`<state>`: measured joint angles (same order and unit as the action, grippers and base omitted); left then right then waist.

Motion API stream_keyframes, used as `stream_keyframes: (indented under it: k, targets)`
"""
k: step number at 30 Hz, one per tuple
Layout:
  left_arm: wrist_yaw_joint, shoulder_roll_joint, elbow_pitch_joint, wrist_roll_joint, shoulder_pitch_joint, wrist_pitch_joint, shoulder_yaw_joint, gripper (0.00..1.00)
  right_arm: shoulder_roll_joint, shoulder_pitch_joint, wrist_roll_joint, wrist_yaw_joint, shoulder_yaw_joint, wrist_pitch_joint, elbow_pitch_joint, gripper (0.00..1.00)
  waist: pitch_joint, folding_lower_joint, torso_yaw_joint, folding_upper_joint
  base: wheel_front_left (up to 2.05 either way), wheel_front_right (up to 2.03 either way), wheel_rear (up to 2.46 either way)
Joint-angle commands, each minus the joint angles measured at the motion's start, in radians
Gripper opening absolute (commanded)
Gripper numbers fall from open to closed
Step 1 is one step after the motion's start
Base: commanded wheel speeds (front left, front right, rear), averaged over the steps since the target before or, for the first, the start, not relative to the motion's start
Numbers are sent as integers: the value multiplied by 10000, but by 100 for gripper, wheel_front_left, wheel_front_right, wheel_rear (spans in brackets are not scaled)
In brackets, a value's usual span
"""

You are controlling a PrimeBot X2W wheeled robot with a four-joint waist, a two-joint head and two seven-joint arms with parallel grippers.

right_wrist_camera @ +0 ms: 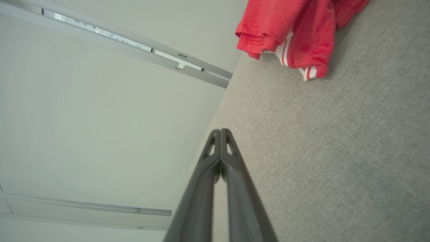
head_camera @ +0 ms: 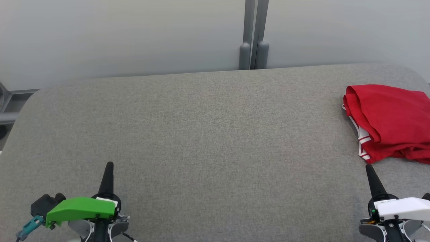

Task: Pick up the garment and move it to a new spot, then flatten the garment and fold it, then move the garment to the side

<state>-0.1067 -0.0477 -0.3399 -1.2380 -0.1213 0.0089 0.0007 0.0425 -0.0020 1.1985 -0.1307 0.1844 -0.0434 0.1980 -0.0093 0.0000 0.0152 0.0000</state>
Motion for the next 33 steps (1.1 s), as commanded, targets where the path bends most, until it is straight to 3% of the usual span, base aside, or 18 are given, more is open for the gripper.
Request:
stream_keyframes:
  k: [1,33]
  targets:
    - [-71,-46,88,-217,-274,61,3,0,69,-133,266,-3,45,-57,-122,0,3,0,-4,0,0,0,0]
    - [-204,-45,78,-2774,-713,700,-36,0,94,-156,3033,-3,253,-525,-370,0,88,0,-102,0,0,0,0]
